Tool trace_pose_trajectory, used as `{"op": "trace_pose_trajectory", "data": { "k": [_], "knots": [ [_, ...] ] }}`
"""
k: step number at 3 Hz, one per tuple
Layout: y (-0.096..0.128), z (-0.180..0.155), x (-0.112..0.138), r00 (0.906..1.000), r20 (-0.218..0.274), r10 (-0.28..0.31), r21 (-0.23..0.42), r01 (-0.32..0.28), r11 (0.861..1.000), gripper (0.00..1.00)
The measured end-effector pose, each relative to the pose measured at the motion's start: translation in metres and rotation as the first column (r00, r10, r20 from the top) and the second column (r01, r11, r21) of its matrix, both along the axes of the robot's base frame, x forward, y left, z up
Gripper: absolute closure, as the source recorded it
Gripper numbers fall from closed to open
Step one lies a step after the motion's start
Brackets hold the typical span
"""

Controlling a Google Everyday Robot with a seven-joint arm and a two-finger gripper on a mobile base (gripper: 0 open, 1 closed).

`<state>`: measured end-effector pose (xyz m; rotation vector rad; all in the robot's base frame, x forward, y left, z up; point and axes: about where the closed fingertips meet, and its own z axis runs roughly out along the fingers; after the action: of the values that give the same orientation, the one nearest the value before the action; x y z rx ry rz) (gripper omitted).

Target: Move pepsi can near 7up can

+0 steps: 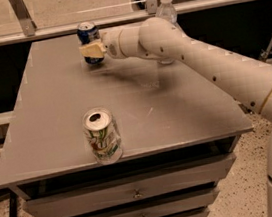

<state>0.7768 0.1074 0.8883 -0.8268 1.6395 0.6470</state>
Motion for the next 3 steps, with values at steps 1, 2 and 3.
{"op": "trace_pose_trajectory", "data": {
  "k": [1, 2, 3],
  "knots": [
    [-0.035, 0.003, -0.027, 0.9998, 0.014, 0.015, 0.032, -0.015, 0.999, 1.0],
    [-0.077, 0.011, -0.062, 0.9987, 0.039, 0.034, 0.046, -0.036, 0.998, 1.0],
    [-0.115, 0.02, -0.098, 0.9972, 0.05, 0.056, 0.042, -0.058, 0.997, 1.0]
  ]
}}
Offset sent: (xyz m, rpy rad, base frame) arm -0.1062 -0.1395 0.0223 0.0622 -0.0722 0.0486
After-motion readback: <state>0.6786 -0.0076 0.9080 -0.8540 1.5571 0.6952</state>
